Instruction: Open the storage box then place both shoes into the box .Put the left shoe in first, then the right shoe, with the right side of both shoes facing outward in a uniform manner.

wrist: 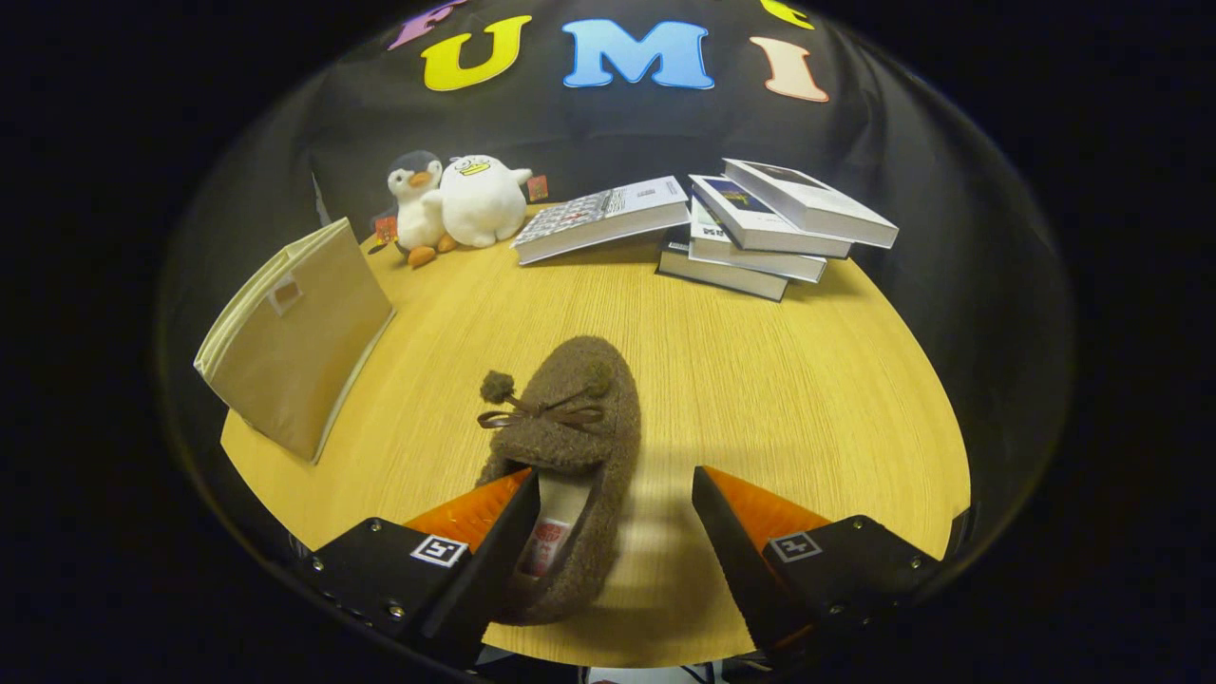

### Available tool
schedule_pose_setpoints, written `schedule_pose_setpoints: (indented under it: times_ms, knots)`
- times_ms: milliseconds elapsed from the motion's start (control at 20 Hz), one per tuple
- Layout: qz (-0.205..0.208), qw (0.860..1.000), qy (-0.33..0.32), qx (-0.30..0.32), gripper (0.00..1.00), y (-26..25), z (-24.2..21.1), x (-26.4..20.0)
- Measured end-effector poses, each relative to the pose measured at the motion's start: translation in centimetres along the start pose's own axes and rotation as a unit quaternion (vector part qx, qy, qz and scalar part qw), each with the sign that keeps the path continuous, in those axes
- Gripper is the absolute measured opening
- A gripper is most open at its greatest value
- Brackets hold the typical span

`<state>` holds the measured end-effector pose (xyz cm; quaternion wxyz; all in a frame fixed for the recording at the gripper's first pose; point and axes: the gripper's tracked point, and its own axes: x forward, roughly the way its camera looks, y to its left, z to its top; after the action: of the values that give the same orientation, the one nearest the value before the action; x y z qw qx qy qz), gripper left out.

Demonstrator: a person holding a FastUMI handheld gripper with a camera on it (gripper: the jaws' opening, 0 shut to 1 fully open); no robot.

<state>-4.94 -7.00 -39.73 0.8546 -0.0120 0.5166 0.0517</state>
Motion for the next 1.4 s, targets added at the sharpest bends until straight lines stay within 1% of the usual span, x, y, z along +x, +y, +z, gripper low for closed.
schedule_pose_setpoints:
  times_ms: [100,150,200,250,300,350,400,550,700,750,800,850,1100,1400]
  knots:
    - [-0.002,1.0,0.013,0.001,0.99,-0.2,-0.6,1.2]
    - [-0.002,1.0,0.018,0.005,0.95,-0.2,-0.7,1.4]
    - [0.001,1.0,0.022,0.012,0.89,0.0,-0.8,1.7]
    - [0.005,0.999,0.023,0.022,0.77,0.3,-0.8,1.7]
    - [0.007,0.999,0.026,0.03,0.69,0.6,-0.7,1.8]
    - [0.008,0.999,0.03,0.03,0.5,0.8,-0.9,2.0]
    - [0.006,0.999,0.034,0.024,0.46,0.9,-0.9,2.1]
    - [0.003,0.999,0.045,0.016,0.46,1.3,-1.0,2.1]
    - [-0.011,0.999,0.051,0.001,0.46,1.5,-0.8,2.0]
    - [-0.054,0.998,0.033,0.001,0.46,-0.2,-0.3,1.8]
    - [-0.065,0.997,0.032,0.015,0.25,-0.7,-0.4,2.3]
    - [-0.058,0.997,0.038,0.034,0.03,-0.4,-0.8,1.9]
    - [-0.036,0.991,0.048,0.116,0.03,-0.4,-0.6,1.4]
    - [-0.028,0.983,0.031,0.177,0.03,1.0,2.0,-0.9]
